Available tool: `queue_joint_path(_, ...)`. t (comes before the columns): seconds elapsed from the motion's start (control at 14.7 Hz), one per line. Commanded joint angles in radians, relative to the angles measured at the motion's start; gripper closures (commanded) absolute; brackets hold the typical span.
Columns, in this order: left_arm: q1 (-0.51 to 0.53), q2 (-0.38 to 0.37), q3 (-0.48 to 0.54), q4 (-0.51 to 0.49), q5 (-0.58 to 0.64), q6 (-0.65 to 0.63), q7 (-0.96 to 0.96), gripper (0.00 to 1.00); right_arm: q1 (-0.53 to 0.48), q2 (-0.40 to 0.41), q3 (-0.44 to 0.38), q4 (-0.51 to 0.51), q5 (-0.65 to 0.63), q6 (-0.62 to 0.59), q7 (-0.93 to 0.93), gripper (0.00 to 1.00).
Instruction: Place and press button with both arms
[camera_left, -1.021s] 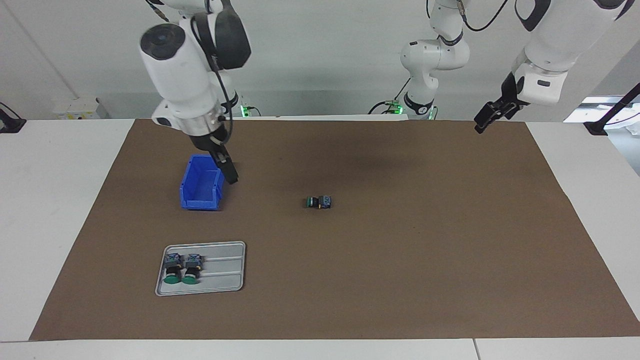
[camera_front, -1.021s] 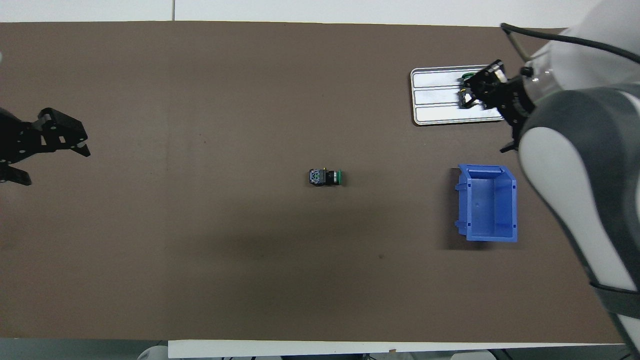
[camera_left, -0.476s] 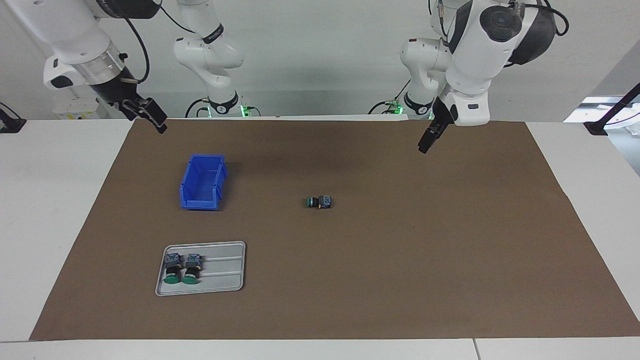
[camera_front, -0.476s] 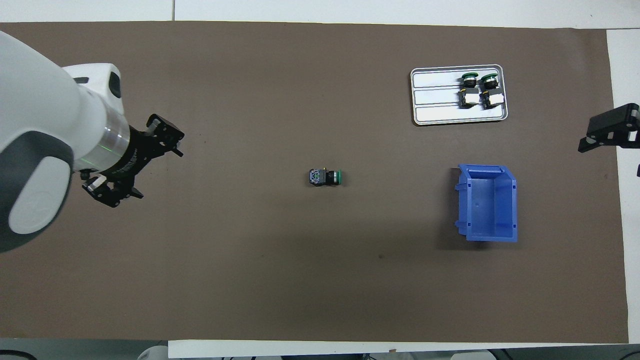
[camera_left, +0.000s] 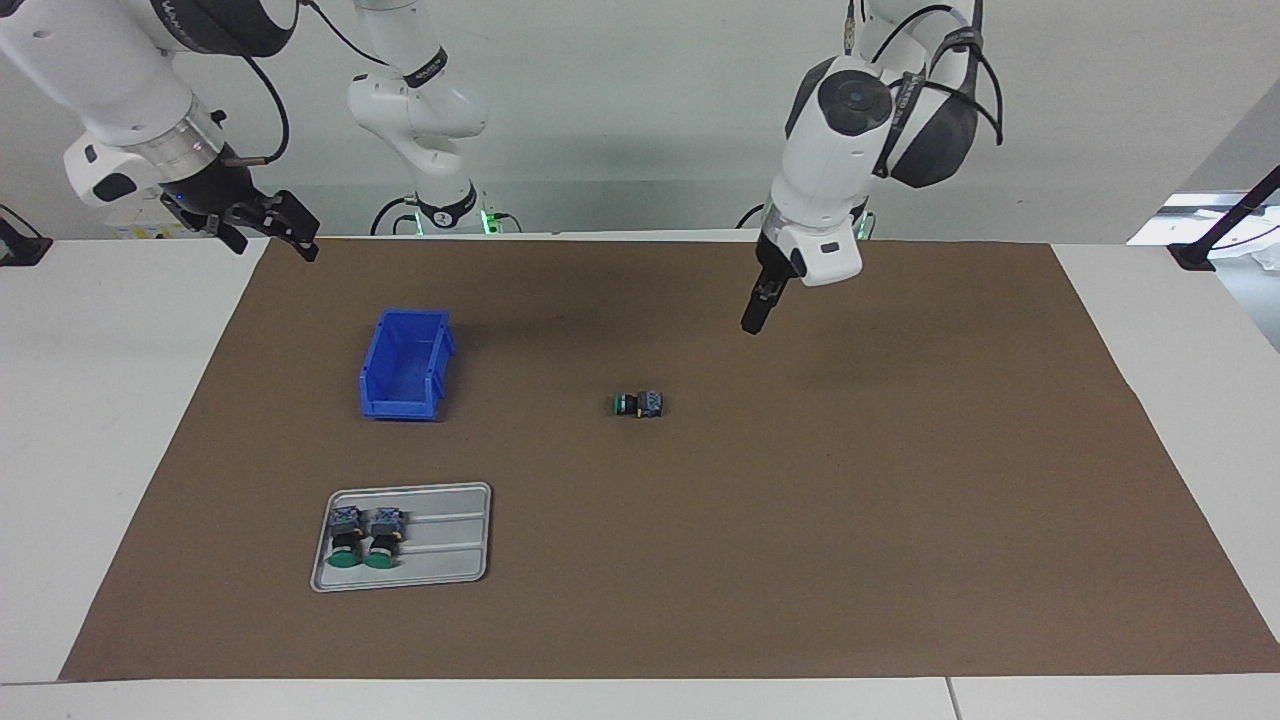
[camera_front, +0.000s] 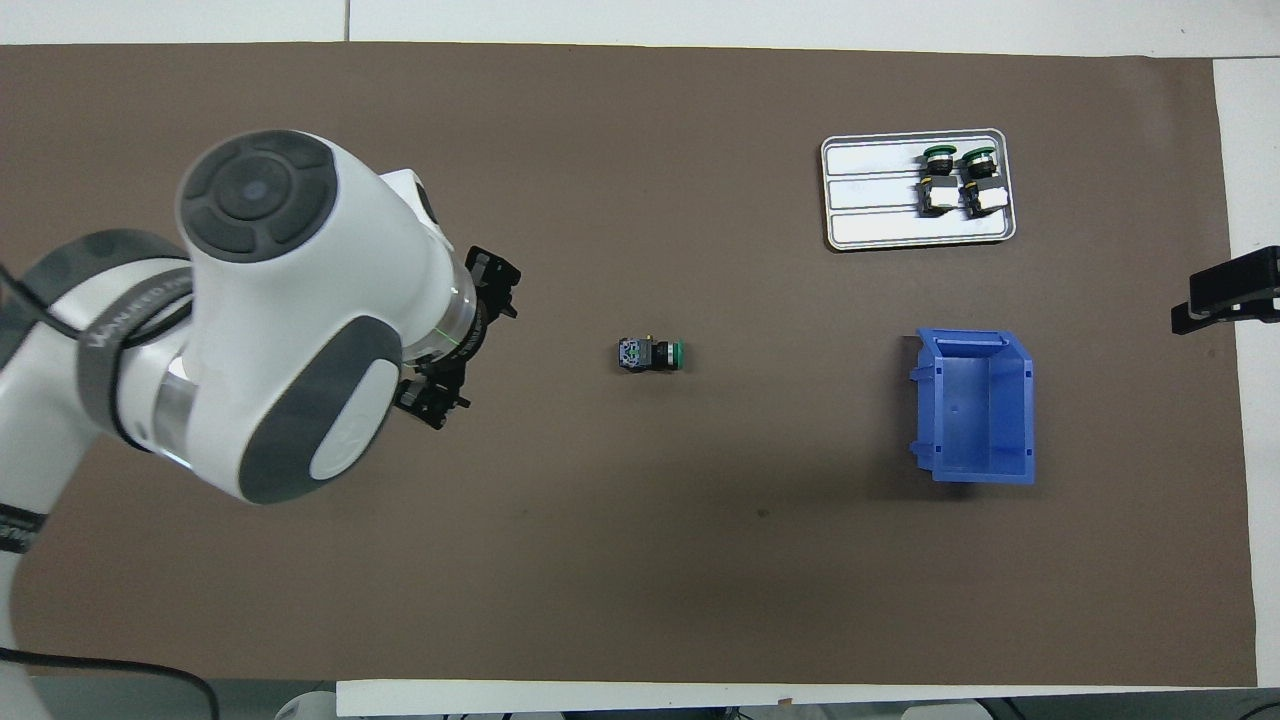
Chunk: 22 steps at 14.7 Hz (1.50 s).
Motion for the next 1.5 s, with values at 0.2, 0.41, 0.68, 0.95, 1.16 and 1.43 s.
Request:
queue_joint_path(0.2,-0.158,0.142,0.016,0.021,0.001,0.173,-0.312,0.0,-0.002,-0.03,0.014,-0.03,-0.054,0.029,-0.065,0.0)
queue_joint_path(0.41,-0.198,0.284,0.018,0.109,0.039,0.19,-0.402,0.0,0.024,-0.03,0.014,-0.03,-0.065,0.042,-0.084,0.0)
queue_joint_path(0.68,-0.202,0.396,0.024,0.187,0.07,0.244,-0.453,0.0,0.029,-0.03,0.023,-0.027,-0.08,0.039,-0.088,0.0)
queue_joint_path(0.95,-0.202,0.441,0.025,0.201,0.094,0.278,-0.484,0.01,0.029,-0.031,0.023,-0.029,-0.078,0.034,-0.084,0.0)
queue_joint_path(1.16,-0.202,0.469,0.025,0.207,0.094,0.296,-0.49,0.01,0.026,-0.031,0.023,-0.03,-0.072,0.031,-0.082,0.0)
queue_joint_path(1.43,-0.209,0.481,0.024,0.218,0.094,0.33,-0.518,0.03,0.026,-0.031,0.023,-0.03,-0.072,0.031,-0.082,0.0)
